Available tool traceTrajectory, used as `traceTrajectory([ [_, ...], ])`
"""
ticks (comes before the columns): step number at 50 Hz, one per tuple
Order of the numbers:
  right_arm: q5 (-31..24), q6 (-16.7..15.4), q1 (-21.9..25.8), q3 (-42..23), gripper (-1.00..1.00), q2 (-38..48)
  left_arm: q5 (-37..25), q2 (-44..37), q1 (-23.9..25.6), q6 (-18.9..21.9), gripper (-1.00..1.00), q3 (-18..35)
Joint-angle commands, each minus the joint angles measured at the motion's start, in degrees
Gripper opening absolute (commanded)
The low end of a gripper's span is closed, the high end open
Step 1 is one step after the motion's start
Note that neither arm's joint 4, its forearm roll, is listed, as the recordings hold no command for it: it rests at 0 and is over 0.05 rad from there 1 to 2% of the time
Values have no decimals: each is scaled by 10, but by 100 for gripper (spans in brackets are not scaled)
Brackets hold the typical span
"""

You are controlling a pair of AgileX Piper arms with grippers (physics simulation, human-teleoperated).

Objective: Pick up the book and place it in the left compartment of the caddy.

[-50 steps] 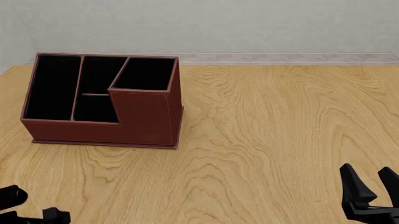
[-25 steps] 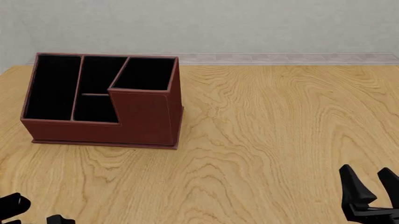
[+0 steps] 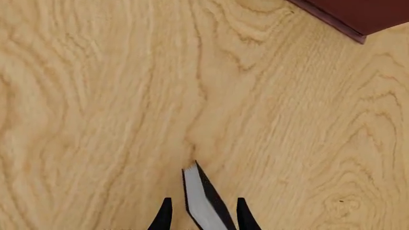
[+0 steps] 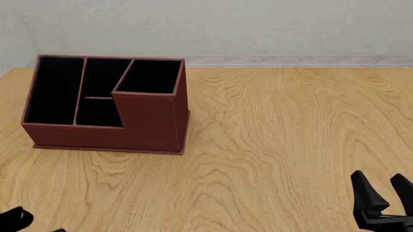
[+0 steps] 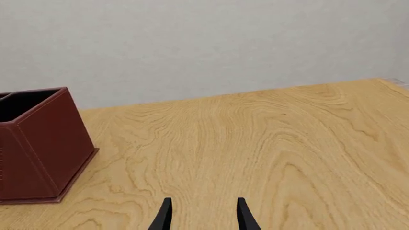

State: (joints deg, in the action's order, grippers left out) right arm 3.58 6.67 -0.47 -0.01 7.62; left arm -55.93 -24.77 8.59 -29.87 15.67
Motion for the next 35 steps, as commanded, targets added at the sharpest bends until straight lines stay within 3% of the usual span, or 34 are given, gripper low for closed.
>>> traceTrajectory([
  [1, 1, 0, 1, 0, 100, 2, -1, 1, -6, -12, 100, -17],
  [7, 3, 2, 0, 0, 100, 5, 5, -4, -14, -5, 100, -22],
  [8, 4, 2, 0, 0, 100, 6, 6, -7, -24, 7, -100, -22],
  [26, 2, 10, -4, 0, 100, 3, 29, -25, -58, 54, -100, -1],
  [35, 2, 13, -8, 0, 100, 3, 52, -52, -73, 82, -100, 51],
])
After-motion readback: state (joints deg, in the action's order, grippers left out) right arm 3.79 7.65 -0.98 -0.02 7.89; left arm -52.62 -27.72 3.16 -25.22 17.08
